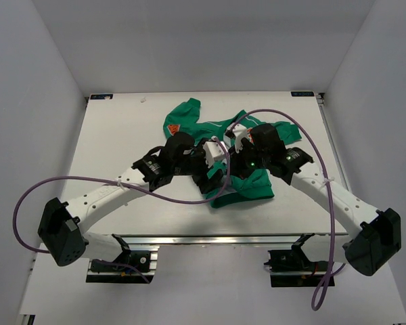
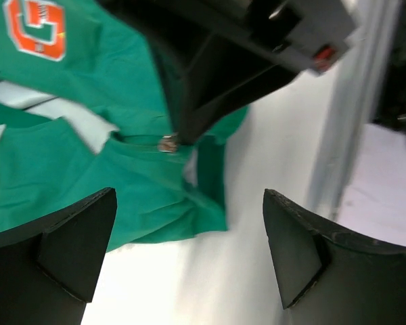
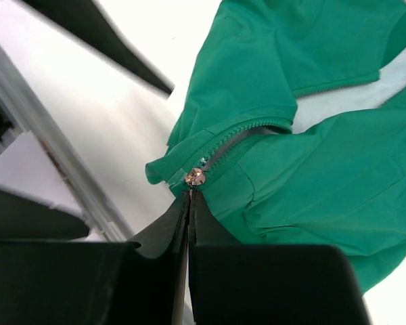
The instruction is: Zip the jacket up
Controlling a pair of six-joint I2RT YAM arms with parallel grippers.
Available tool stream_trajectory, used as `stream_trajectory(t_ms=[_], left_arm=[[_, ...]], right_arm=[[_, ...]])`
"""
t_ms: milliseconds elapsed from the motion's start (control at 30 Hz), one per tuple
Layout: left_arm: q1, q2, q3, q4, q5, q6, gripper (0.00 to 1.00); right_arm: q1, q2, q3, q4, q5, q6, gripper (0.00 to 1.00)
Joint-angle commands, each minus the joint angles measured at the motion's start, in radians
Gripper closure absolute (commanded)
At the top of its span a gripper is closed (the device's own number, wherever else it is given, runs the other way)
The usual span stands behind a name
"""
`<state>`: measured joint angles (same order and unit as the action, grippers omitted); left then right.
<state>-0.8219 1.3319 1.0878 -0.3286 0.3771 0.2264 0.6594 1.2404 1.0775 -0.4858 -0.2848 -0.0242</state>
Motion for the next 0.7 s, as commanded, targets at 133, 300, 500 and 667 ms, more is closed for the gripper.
stream_trajectory(t_ms=[133, 300, 500, 667], left_arm=[[-0.042, 0.052, 0.063, -0.030, -0.214, 0.136, 0.02], [-0.077, 0.121, 0.098, -0.040, -0.336, 0.166, 0.05], [-0.102, 0.122, 0.095, -0.020, -0.319, 0.174, 0.16], [-0.138, 0.133, 0.084, -0.024, -0.363, 0.188, 0.17]], right_arm=[[-0.037, 0.037, 0.111, -0.077, -0.140, 0.017, 1.00], [-0.053, 0.054, 0.147, -0.099, -0.175, 0.044, 1.00], [-0.073, 0.082, 0.174, -0.119, -0.206, 0.063, 1.00], [-0.113, 0.094, 0.202, -0.119, -0.269, 0.110, 1.00]])
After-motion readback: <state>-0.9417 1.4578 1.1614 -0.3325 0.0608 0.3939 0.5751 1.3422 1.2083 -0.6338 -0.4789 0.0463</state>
